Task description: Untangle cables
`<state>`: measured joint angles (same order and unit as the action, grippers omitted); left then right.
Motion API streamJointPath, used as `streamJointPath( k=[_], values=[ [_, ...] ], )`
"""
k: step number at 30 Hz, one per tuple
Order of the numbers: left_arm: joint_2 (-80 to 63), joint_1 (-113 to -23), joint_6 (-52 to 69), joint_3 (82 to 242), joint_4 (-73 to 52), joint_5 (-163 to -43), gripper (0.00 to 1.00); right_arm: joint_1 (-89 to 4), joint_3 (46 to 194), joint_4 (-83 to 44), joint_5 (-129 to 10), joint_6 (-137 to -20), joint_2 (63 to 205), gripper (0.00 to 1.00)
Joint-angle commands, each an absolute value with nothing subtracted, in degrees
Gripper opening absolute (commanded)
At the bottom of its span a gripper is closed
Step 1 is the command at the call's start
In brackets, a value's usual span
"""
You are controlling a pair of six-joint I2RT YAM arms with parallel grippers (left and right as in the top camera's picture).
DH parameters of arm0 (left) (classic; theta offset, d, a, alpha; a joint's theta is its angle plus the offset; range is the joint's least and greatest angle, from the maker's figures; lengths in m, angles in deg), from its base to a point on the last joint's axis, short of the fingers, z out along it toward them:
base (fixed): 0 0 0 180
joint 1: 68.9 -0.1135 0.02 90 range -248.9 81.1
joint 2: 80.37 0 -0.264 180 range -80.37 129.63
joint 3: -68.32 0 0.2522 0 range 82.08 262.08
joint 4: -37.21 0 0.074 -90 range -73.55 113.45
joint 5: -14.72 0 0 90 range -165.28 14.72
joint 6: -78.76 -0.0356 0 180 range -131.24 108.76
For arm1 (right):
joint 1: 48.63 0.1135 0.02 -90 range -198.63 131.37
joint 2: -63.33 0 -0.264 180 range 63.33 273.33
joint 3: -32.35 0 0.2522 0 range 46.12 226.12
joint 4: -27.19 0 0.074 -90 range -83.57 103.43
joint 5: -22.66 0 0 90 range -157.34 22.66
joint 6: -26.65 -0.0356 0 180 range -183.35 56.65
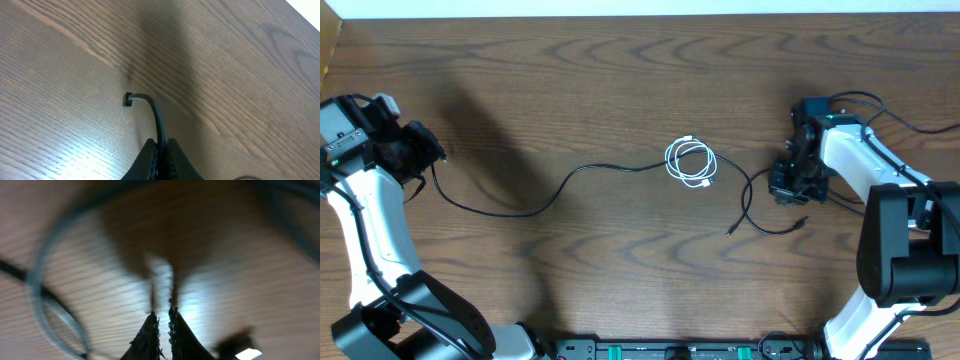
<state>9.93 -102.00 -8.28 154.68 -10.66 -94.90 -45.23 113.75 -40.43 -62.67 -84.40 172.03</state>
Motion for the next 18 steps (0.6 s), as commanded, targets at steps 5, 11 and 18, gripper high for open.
streamJointPath(
  k=[5, 11, 18],
  values=[
    [9.6, -101.9, -8.8, 154.5, -10.6, -95.2, 0.08, -49.8, 113.8, -38.8, -59.7, -79.9, 172.1, 0.06],
    [9.6, -101.8, -8.8, 154.5, -10.6, -95.2, 0.08, -50.0, 113.8, -31.6, -37.4, -71.4, 172.1, 0.08],
    [9.7, -101.8, -8.8, 154.5, -10.5, -95.2, 0.08, -46.7, 113.8, -21.6, -39.5, -81.0, 172.1, 0.17]
  ],
)
